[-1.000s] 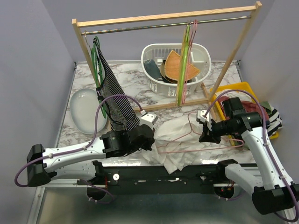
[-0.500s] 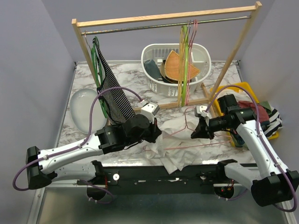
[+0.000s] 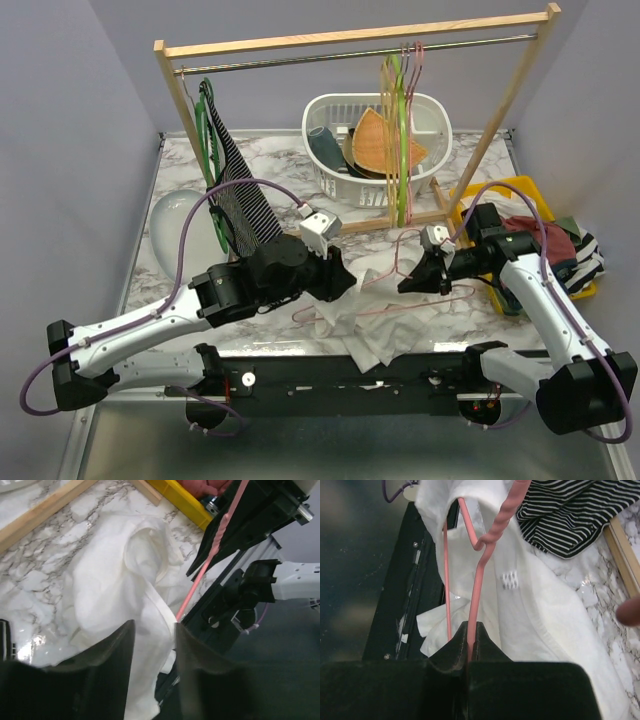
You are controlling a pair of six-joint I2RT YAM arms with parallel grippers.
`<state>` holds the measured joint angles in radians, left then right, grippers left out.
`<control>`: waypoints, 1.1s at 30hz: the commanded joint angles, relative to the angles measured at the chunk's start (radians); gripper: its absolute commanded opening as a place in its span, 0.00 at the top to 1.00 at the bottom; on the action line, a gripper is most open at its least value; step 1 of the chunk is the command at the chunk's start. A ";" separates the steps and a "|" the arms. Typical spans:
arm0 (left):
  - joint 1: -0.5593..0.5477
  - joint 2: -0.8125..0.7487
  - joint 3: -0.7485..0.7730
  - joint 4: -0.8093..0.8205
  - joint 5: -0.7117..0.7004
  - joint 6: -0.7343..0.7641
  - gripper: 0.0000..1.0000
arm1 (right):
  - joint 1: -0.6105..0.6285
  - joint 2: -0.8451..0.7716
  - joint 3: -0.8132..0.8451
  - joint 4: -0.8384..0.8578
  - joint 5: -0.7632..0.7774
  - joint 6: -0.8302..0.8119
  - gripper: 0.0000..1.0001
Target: Place the tank top on the hanger
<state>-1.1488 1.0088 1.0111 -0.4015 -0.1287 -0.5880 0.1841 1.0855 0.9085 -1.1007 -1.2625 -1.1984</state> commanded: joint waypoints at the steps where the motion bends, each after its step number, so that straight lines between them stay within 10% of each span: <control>1: 0.008 -0.026 0.075 -0.068 0.105 0.132 0.30 | 0.005 -0.025 -0.026 -0.094 -0.118 -0.171 0.99; 21: -0.063 0.129 0.147 -0.229 0.396 0.583 0.23 | 0.006 -0.167 -0.135 0.035 -0.018 -0.105 0.99; 30: -0.092 0.255 0.189 -0.296 0.206 0.583 0.45 | 0.005 -0.183 -0.152 0.047 -0.017 -0.098 0.99; 33: -0.092 0.252 0.167 -0.277 0.198 0.579 0.75 | 0.006 -0.194 -0.161 0.059 -0.018 -0.083 0.99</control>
<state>-1.2392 1.2667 1.1725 -0.6655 0.1360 -0.0204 0.1841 0.9131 0.7673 -1.0760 -1.2781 -1.3060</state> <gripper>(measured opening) 0.461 0.033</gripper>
